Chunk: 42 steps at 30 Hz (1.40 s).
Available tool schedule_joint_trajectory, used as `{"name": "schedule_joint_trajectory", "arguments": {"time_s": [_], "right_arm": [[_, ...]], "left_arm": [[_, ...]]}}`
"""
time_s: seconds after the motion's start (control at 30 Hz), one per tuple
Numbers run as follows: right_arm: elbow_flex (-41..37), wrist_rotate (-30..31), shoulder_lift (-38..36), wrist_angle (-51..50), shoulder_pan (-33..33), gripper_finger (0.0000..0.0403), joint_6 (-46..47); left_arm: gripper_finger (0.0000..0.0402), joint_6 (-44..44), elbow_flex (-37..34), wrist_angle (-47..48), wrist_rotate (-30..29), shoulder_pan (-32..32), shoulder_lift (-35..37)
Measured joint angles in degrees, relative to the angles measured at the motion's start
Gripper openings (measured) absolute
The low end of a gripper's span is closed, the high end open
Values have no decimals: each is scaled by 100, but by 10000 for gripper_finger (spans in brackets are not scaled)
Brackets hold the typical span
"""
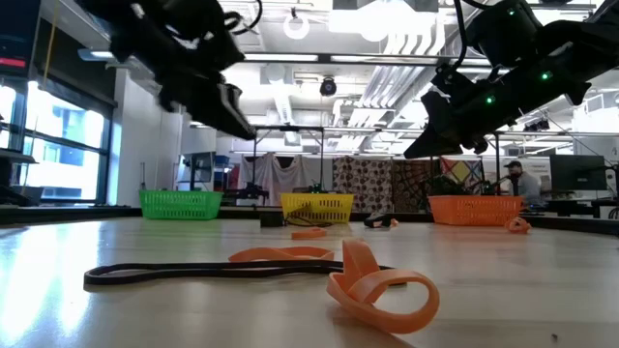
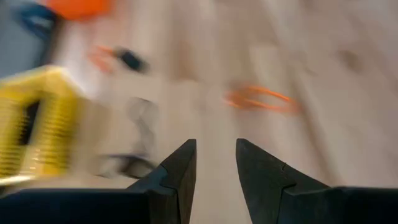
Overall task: Sort rubber bands into baskets
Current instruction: Put the purple rubber band into the green bin
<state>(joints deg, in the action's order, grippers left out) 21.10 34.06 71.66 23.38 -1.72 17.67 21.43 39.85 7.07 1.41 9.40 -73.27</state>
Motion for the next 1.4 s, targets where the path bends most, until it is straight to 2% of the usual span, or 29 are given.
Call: {"name": "schedule_joint_trajectory", "arguments": {"time_s": [0.2,0.27,0.43,0.57,0.7,0.9,1.03,1.17,1.33,1.4], "right_arm": [[0,-2,0,-4,0,0,6],[0,-2,0,-23,-1,0,9],[0,-2,0,-24,-1,0,24],[0,-2,0,-45,0,0,22],[0,-22,0,-44,0,0,23],[0,-114,0,-29,92,0,24],[0,-131,0,-30,249,0,24],[0,-130,0,-38,416,0,25],[0,-131,0,-43,633,0,42],[0,-131,0,-42,708,0,43]], "left_arm": [[106,-657,-41,814,-1,-1173,51],[106,-813,-41,812,47,-1536,47],[106,-1334,-41,480,645,-2233,45],[106,-1951,-41,291,657,-2663,43],[106,-2616,-41,118,219,-3100,-9],[106,-3054,-39,-139,-362,-3716,-364],[106,-3469,-37,-503,-479,-3913,-739],[106,-3736,-31,-890,-906,-4086,-1194],[106,-3934,305,-814,-1532,-4226,-1862],[107,-4046,515,-813,-1558,-4226,-2138]]}}
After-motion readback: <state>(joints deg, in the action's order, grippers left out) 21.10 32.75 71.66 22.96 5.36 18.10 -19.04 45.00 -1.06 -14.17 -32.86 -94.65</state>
